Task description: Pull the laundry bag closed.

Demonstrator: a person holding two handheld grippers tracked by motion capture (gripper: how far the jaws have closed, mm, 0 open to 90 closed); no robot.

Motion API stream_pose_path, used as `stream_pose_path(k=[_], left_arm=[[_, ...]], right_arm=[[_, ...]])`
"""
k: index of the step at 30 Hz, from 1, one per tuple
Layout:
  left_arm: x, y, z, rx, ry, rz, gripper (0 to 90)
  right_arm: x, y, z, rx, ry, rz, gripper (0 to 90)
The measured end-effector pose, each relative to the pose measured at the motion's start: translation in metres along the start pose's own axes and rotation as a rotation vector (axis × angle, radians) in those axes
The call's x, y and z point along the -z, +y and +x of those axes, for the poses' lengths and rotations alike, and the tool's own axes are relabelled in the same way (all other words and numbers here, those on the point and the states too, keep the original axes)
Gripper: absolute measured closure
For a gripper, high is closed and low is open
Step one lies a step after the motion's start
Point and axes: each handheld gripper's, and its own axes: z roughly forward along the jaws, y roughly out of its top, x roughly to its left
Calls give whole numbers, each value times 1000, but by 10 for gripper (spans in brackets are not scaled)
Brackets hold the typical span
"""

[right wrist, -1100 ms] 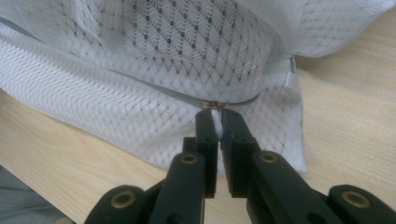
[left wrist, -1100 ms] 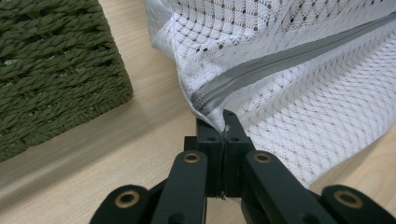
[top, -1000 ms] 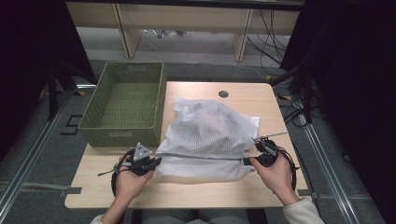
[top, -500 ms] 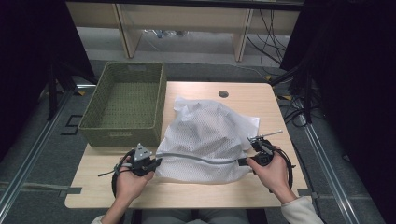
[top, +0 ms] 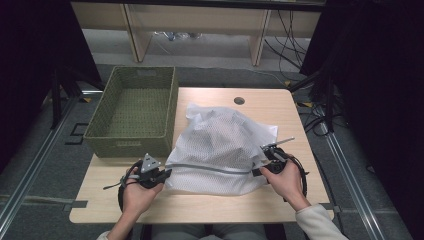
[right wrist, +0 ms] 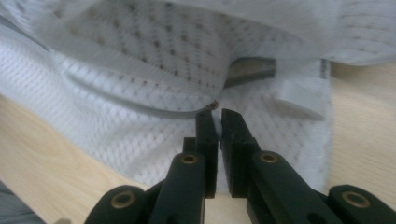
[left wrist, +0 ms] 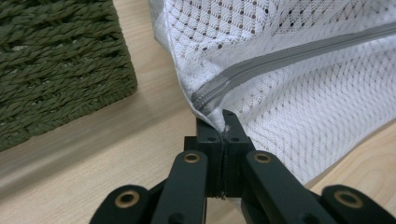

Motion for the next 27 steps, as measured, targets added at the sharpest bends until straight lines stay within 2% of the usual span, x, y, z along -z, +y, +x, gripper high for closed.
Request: stream_pose_path(k=[1,2,3,4,5,6,7,8,12,14,15,20,22,26,27], left_arm=[[0,-1,1,12,3,-4,887],[0,-1,1,16,9,-1,887],[-1,-1,2,21,2,-11,887],[0,-2,3,17,-5,-4,887],[1,-2,4,-4,-2,17,887],[1,-2,4,-4,-2,17,887],[-1,-2,4,26,7,-3,887],[-1,-3,5,25,-6,-8,887],[-1,-3,6,27,-7,-13,887],[0,-3,7,20,-12,-3,888],[0,-3,7,38,-9,-11,888],[3,-2,6,39,-17,-21,887],[6,0,5,43,-10,-29,888],[7,1,5,38,-2,-22,888],[7,0,5,40,-3,-24,888]], right_arm=[[1,0,-4,14,15,-9,870],[1,0,-5,-4,-2,1,870],[1,0,-7,15,2,-13,870],[2,0,-7,15,14,-9,869],[2,0,-7,8,14,-7,869],[2,0,-8,13,13,-12,870],[2,0,-8,4,9,-10,870],[3,0,-8,3,7,-15,869],[5,1,-9,-9,5,-13,870],[7,1,-9,4,18,-22,870],[9,2,-8,3,-2,-25,870],[14,2,-5,4,-34,-24,870],[20,3,-3,4,-10,-35,870],[24,3,3,13,-10,-40,871],[24,3,5,34,26,-32,871]])
